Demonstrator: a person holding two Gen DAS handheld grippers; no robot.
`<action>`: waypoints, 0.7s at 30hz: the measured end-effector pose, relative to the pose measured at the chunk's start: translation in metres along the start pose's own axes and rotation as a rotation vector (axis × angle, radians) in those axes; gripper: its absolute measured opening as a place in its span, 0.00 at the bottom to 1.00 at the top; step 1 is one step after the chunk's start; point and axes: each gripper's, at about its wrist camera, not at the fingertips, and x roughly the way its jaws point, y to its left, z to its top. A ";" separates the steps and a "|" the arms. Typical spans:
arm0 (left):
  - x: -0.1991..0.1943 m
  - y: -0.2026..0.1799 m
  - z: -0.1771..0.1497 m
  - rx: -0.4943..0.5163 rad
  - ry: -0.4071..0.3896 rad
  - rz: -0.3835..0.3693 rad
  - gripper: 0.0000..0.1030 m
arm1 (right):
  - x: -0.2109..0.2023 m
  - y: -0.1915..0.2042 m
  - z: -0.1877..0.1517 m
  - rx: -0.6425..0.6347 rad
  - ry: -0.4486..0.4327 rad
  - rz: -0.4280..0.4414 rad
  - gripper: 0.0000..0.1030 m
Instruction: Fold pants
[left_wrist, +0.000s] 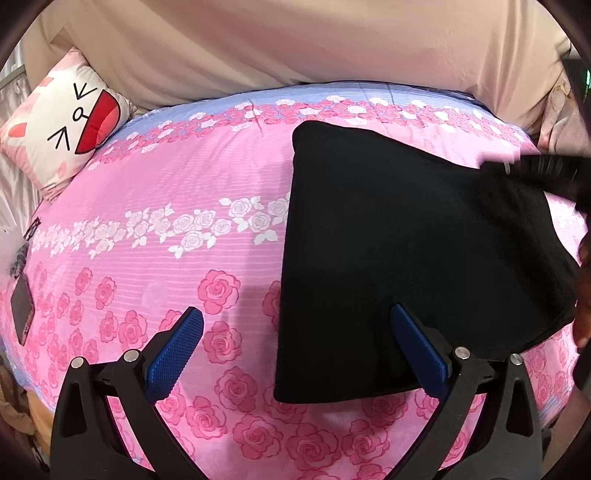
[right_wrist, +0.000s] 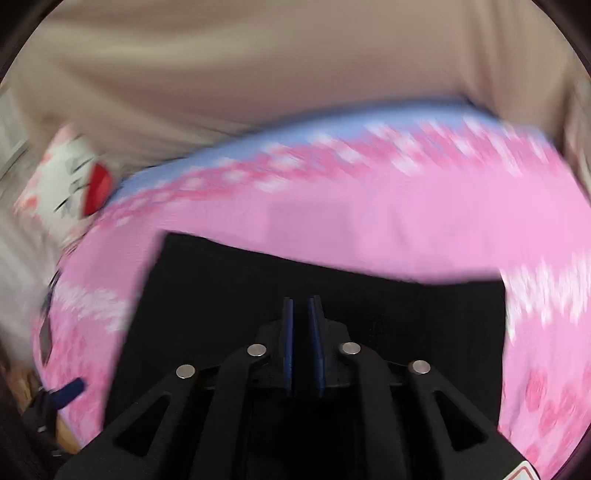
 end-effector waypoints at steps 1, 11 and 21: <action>0.001 0.001 0.000 -0.010 -0.002 -0.003 0.96 | 0.005 0.015 0.004 -0.030 0.014 0.045 0.13; 0.002 0.004 -0.004 0.002 -0.003 0.030 0.96 | 0.055 0.060 0.022 -0.108 0.099 0.091 0.14; 0.002 0.001 0.001 -0.018 0.002 0.031 0.96 | -0.029 -0.057 -0.051 0.066 0.029 -0.220 0.37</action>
